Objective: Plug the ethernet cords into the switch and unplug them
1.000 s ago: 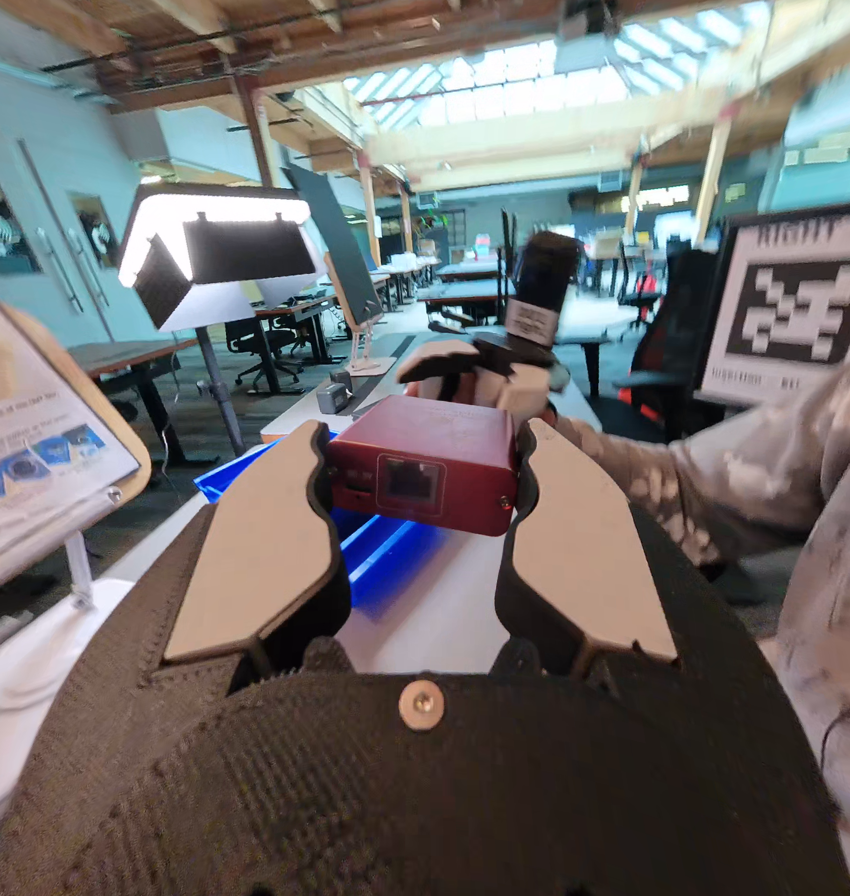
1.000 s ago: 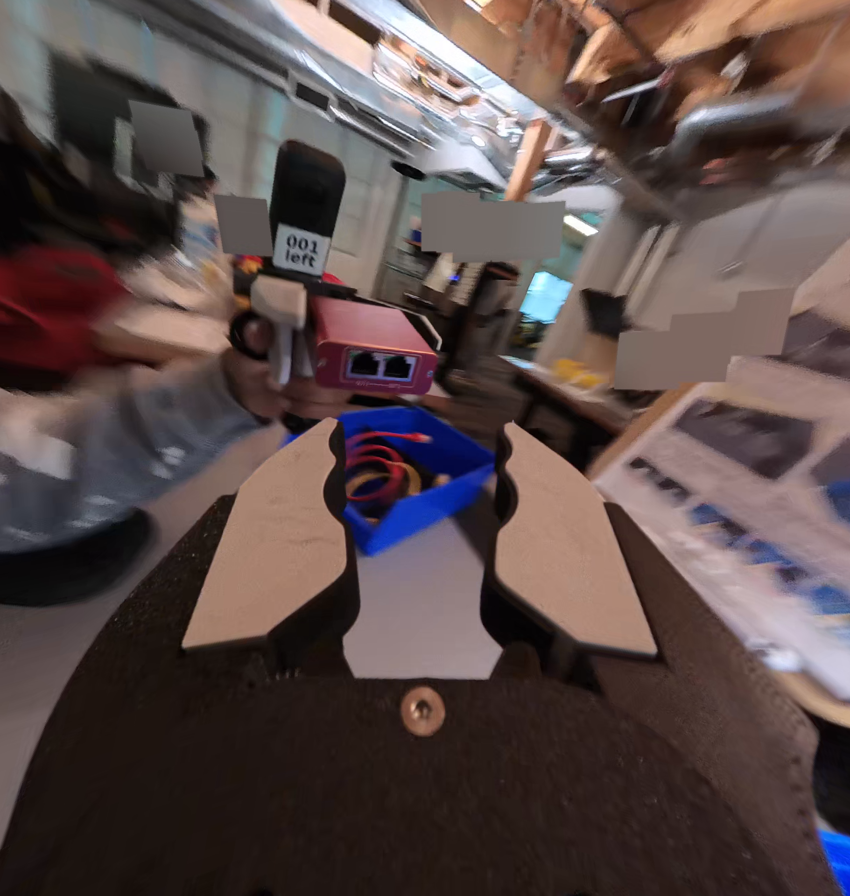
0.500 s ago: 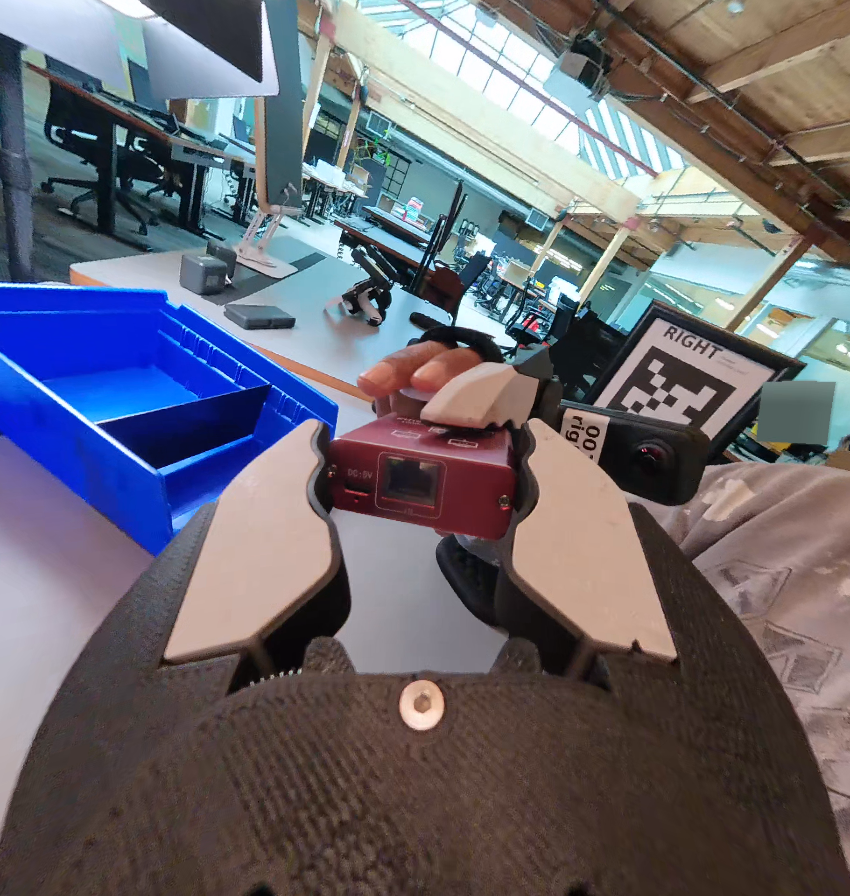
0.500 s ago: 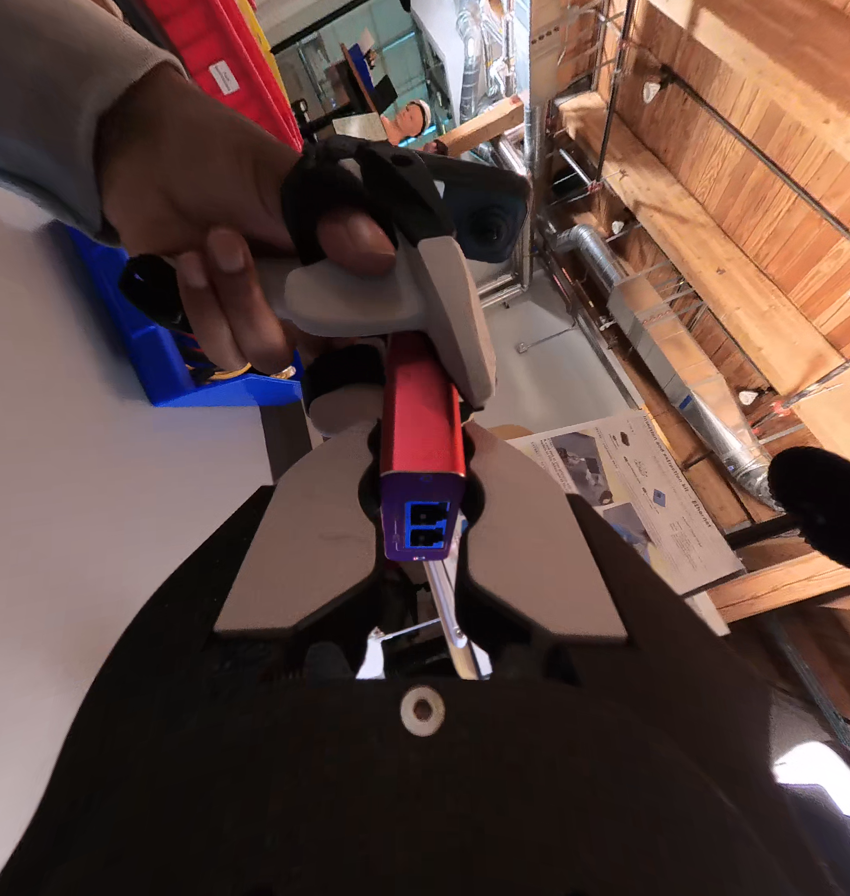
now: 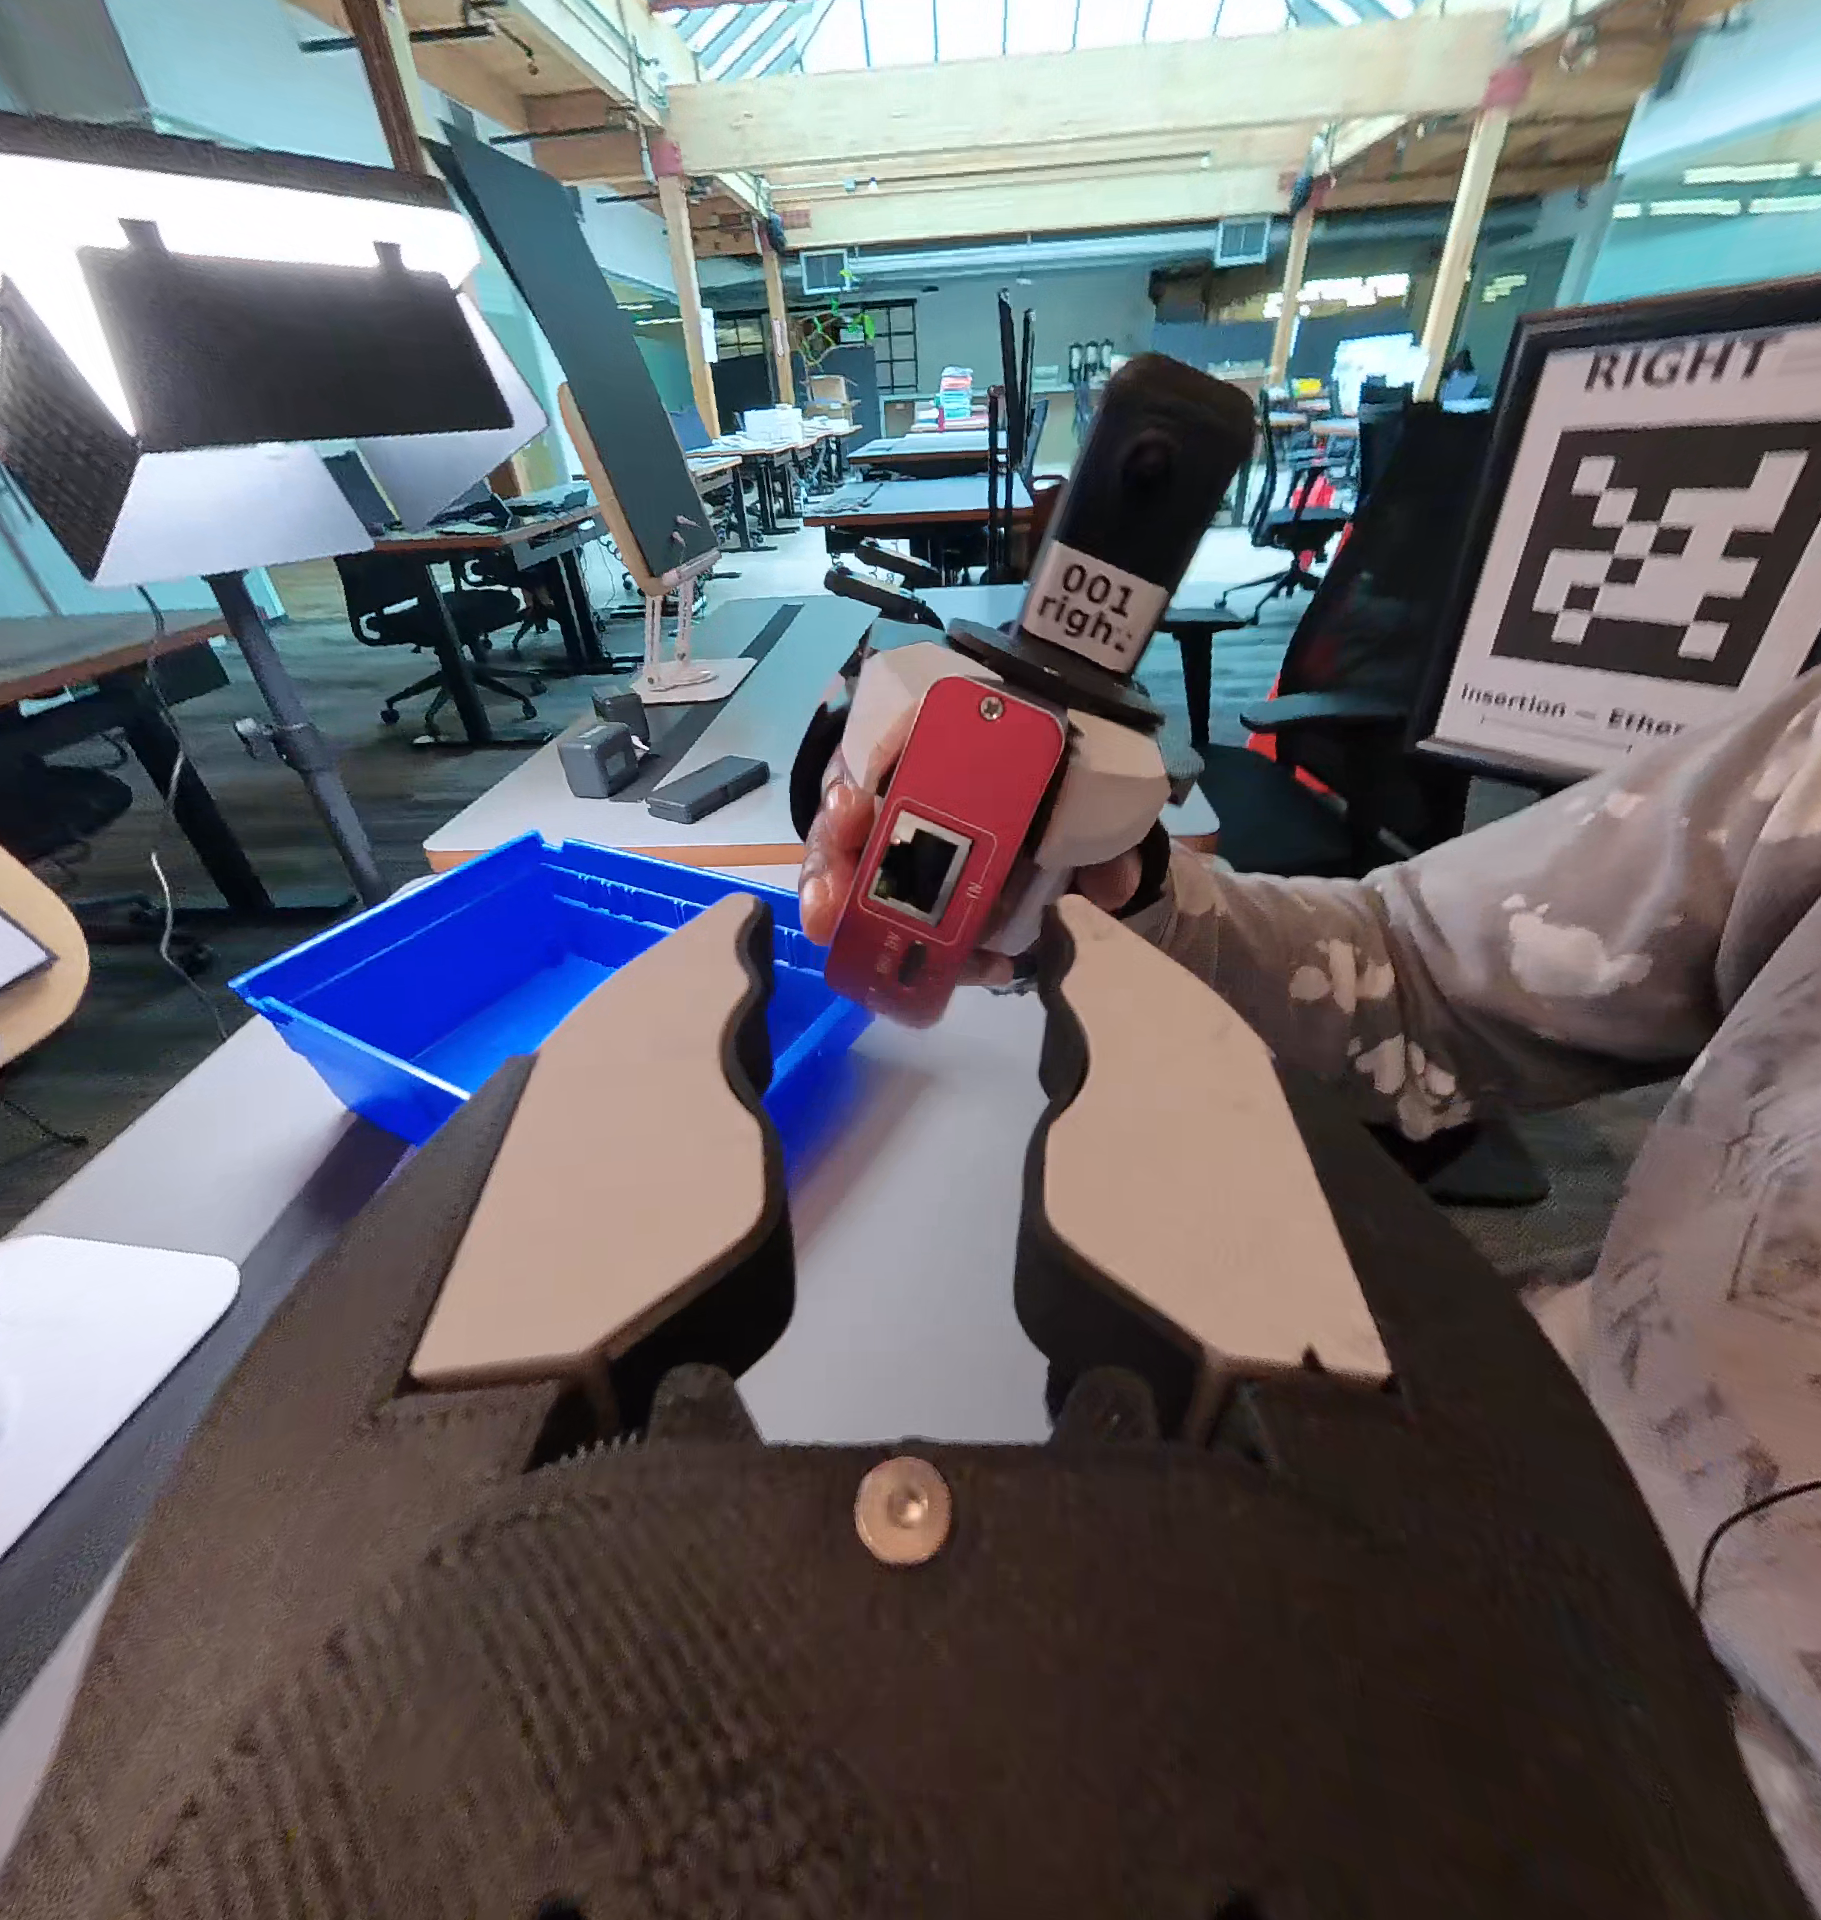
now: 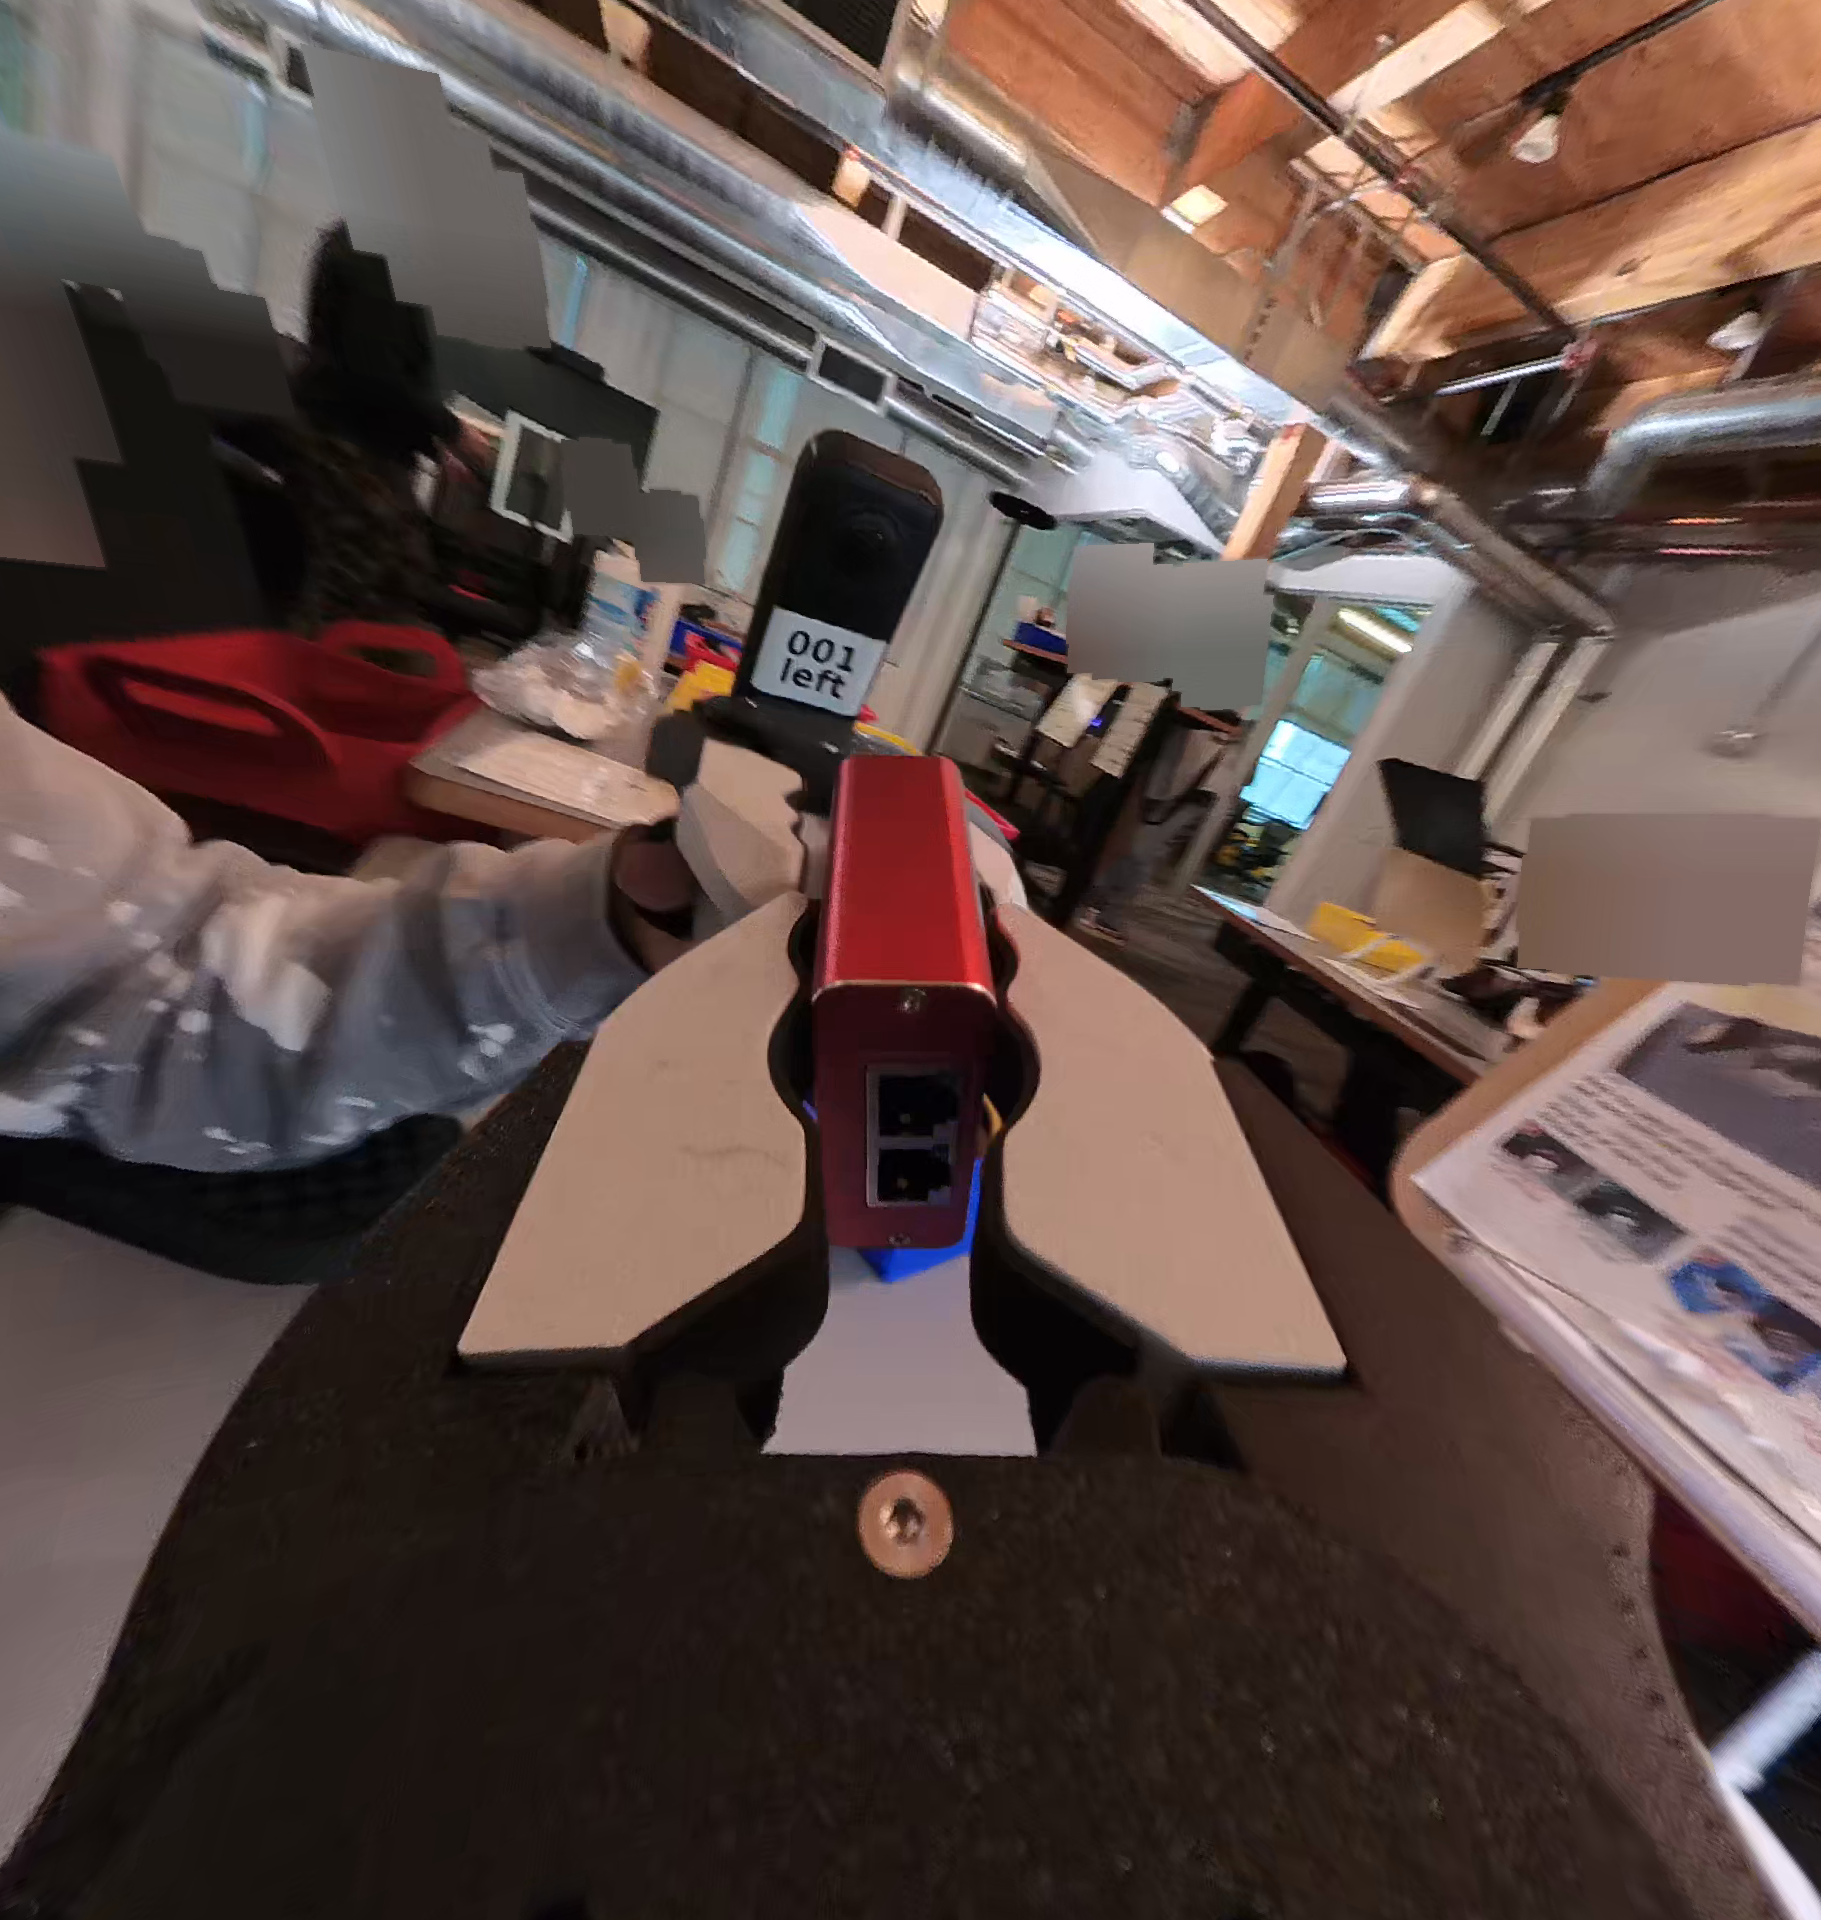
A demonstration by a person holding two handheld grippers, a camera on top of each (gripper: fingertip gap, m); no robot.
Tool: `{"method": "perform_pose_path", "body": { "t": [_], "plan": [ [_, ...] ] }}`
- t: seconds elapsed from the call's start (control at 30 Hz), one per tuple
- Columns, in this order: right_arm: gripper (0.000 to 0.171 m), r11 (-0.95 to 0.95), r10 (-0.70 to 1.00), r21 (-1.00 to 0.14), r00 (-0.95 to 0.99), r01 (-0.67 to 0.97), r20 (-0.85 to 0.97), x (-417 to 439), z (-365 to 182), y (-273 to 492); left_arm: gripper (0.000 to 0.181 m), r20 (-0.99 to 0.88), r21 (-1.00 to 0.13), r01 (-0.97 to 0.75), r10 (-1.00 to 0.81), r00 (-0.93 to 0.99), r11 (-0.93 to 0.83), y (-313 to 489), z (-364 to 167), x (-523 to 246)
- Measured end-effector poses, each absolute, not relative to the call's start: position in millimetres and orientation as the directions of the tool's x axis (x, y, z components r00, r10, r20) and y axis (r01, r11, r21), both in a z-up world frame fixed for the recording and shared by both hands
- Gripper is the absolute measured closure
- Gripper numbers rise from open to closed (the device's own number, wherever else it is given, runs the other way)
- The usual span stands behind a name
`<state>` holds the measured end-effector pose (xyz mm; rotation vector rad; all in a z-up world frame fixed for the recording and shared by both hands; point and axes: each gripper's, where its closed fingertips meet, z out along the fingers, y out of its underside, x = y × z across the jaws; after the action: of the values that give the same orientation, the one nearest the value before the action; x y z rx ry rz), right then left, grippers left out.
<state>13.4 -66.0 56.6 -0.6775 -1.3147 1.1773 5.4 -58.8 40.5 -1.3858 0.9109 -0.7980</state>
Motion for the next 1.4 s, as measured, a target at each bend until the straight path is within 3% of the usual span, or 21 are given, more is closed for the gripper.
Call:
{"method": "perform_pose_path", "body": {
  "t": [0.13, 0.5, 0.8, 0.97, 1.2, 1.4],
  "plan": [
    [0.143, 0.248, 0.927, -0.930, -0.212, -0.272, 0.309, 12, 58, -74, 0.153, -0.192, -0.981, -0.119, -0.883, 0.428, 0.155, -66, 38, 12],
    [0.139, 0.321, 0.913, -0.940, -0.228, -0.115, 0.339, 7, 40, -69, 0.153, -0.208, -0.977, -0.123, -0.883, 0.420, 0.172, -68, 43, 7],
    [0.143, 0.313, 0.919, -0.943, -0.213, -0.114, 0.331, 8, 41, -67, 0.153, -0.207, -0.977, -0.138, -0.881, 0.426, 0.162, -64, 38, 9],
    [0.143, 0.319, 0.921, -0.936, -0.184, -0.149, 0.344, 11, 49, -67, 0.147, -0.196, -0.980, -0.061, -0.862, 0.468, 0.190, -70, 59, -9],
    [0.143, 0.350, 0.928, -0.925, -0.078, -0.151, 0.364, 31, 63, -43, 0.143, -0.158, -0.986, -0.102, -0.527, 0.835, 0.134, -47, 88, -150],
    [0.143, 0.322, 0.941, -0.932, -0.055, -0.164, 0.335, 32, 64, -33, 0.146, -0.240, -0.942, -0.247, -0.057, 0.969, -0.229, -6, 38, -319]
  ]
}}
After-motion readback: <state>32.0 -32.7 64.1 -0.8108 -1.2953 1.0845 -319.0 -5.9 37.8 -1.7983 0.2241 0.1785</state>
